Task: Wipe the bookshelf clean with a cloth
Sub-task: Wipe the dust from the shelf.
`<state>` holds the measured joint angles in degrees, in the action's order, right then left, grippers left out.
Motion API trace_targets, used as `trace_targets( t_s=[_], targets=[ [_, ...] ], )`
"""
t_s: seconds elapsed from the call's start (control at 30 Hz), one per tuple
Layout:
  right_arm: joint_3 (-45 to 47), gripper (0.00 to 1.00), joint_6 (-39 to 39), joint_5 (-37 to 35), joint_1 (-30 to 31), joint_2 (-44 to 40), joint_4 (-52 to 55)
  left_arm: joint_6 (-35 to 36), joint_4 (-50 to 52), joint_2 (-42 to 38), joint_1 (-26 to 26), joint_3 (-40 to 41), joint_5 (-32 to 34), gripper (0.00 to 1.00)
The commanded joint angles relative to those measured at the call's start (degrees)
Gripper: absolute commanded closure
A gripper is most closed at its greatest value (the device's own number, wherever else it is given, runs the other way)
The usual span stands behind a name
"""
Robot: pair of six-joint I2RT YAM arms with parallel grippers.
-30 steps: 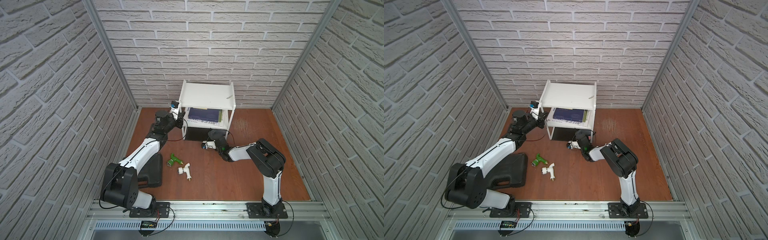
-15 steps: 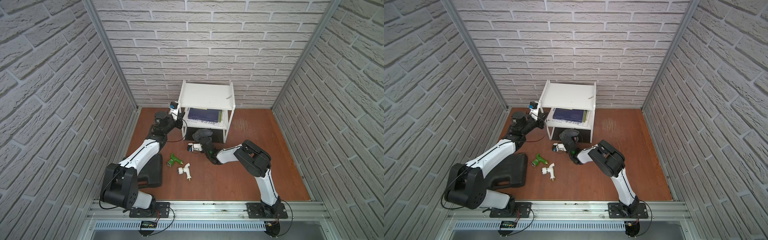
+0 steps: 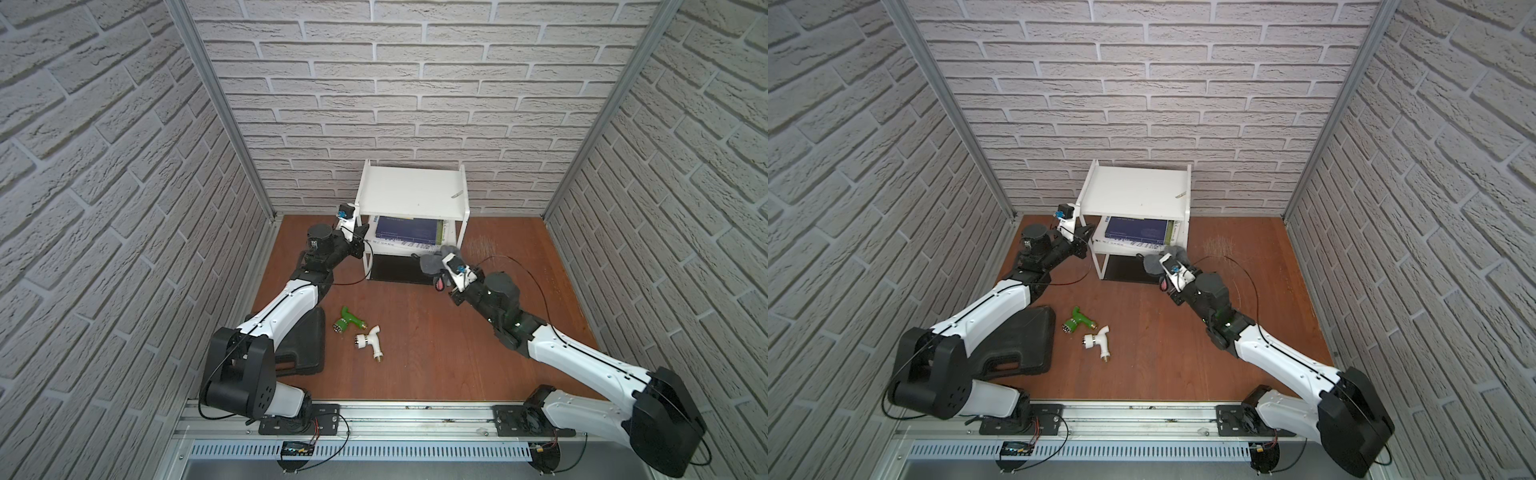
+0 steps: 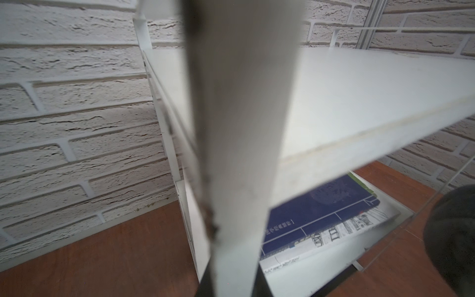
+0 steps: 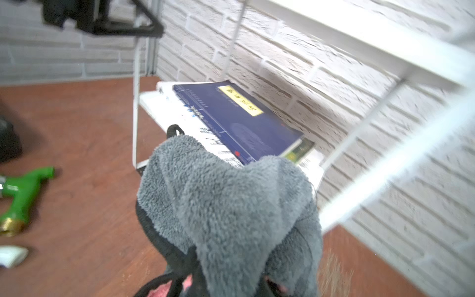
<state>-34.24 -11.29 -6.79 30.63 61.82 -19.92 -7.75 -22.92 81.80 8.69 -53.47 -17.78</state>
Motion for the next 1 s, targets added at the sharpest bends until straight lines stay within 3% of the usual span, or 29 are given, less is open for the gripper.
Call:
trace_targets(
  t_s=[0.0,0.1,0.27,0.37,0.57,0.67,0.87,0.97],
  targets=[
    [4.43,0.97,25.64,-0.12,-5.13,-3.94,7.26,-0.6,12.78,2.28,-3.67,3.73,9.12,1.0],
    [1.63,0.97,33.22,1.95,-7.35,-0.65,6.37,-0.82,12.32,2.1,-3.68,3.86,9.14,1.0],
    [-3.18,0.98,38.96,5.43,-7.47,22.36,4.84,-0.74,11.77,3.38,-3.77,2.9,8.46,1.0],
    [-6.63,0.97,41.06,3.99,-7.71,29.32,11.71,-0.57,11.93,3.85,-3.79,2.44,8.38,1.0],
    [-12.59,0.97,40.73,6.95,-9.59,20.08,12.09,-0.43,11.92,3.6,-3.79,2.44,7.46,1.0],
    [-13.94,0.97,42.81,4.3,-9.89,18.88,10.61,-0.9,11.36,4.08,-3.85,2.32,6.93,1.0],
    [-4.65,0.97,49.04,5.77,-12.06,26.74,13.4,-1.67,10.46,4.55,-3.77,2.76,7.19,1.0],
    [-0.34,0.97,51.28,9.86,-18.67,25.08,9.62,-1.19,11.01,4.95,-4.08,2.57,7.26,1.0]
  ],
)
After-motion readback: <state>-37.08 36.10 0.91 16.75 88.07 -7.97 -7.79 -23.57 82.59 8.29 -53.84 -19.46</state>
